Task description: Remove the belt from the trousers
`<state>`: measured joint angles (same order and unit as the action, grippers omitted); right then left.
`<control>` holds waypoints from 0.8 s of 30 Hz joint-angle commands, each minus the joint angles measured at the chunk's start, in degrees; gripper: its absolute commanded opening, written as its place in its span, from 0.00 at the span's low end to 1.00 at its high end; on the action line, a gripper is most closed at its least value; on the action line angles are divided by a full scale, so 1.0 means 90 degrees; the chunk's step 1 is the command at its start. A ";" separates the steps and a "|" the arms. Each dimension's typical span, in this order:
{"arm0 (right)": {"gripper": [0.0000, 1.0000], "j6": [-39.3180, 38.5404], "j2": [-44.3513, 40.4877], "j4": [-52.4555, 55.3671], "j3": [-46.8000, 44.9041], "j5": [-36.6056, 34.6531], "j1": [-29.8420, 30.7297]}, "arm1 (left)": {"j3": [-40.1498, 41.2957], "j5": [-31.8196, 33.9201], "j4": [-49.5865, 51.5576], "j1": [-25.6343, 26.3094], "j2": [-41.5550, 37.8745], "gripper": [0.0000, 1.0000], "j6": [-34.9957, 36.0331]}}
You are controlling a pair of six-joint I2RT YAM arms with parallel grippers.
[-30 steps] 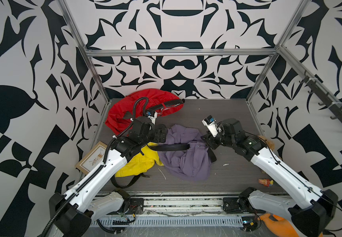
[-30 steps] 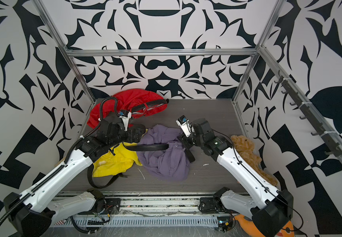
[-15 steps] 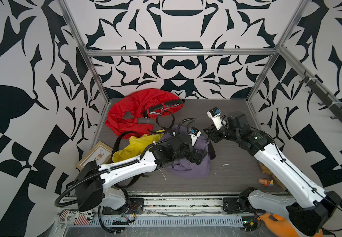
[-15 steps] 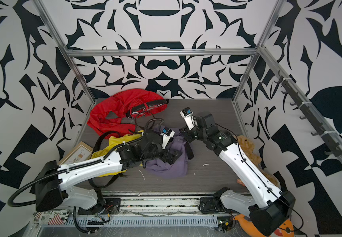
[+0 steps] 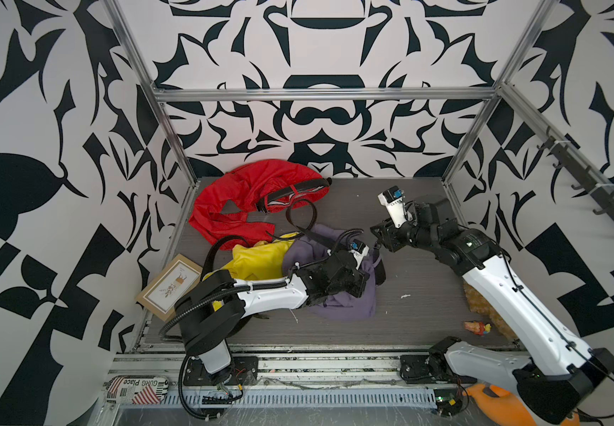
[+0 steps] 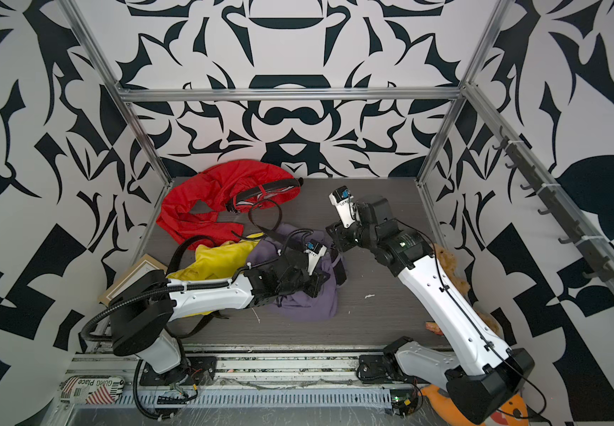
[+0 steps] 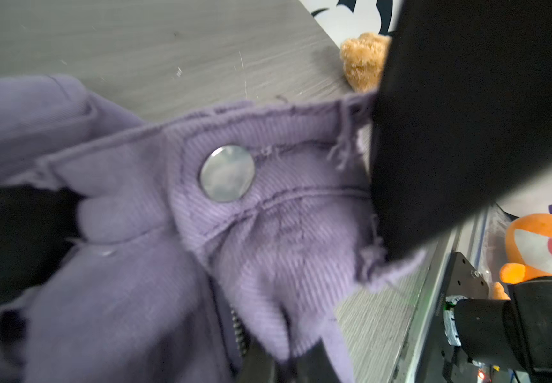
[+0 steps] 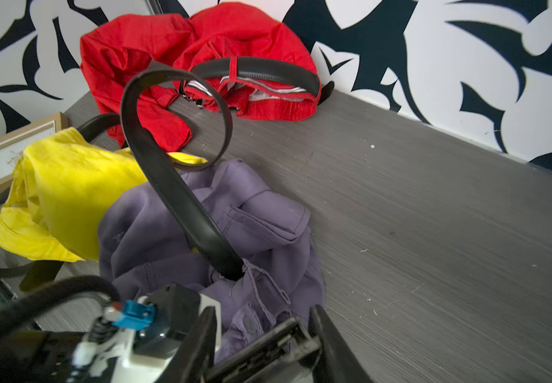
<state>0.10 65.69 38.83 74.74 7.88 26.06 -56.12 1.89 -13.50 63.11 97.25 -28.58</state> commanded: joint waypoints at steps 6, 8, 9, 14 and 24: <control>0.00 -0.0005 0.0282 -0.0486 0.1984 0.0119 -0.0122 | 0.0136 -0.0357 0.0040 0.0251 0.0376 0.00 -0.0313; 0.00 -0.0011 0.0430 -0.0415 0.2294 0.0171 -0.0123 | 0.0423 -0.0278 -0.0193 0.0258 0.0293 0.00 -0.0487; 0.00 -0.0011 0.0517 -0.0343 0.2400 0.0202 -0.0123 | 0.0552 -0.0215 -0.0293 0.0260 0.0188 0.00 -0.0531; 0.00 0.0212 0.0693 -0.0023 0.2305 0.0417 -0.0123 | 0.1515 0.0515 -0.1491 0.0342 -0.1126 0.71 -0.0353; 0.10 0.0626 0.0402 0.0702 0.0904 0.0060 -0.0123 | 0.1580 0.0968 -0.1255 0.0360 -0.2144 0.87 0.0081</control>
<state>4.12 71.11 41.25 85.56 10.63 25.15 -42.00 9.69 -25.96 66.17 77.82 -28.12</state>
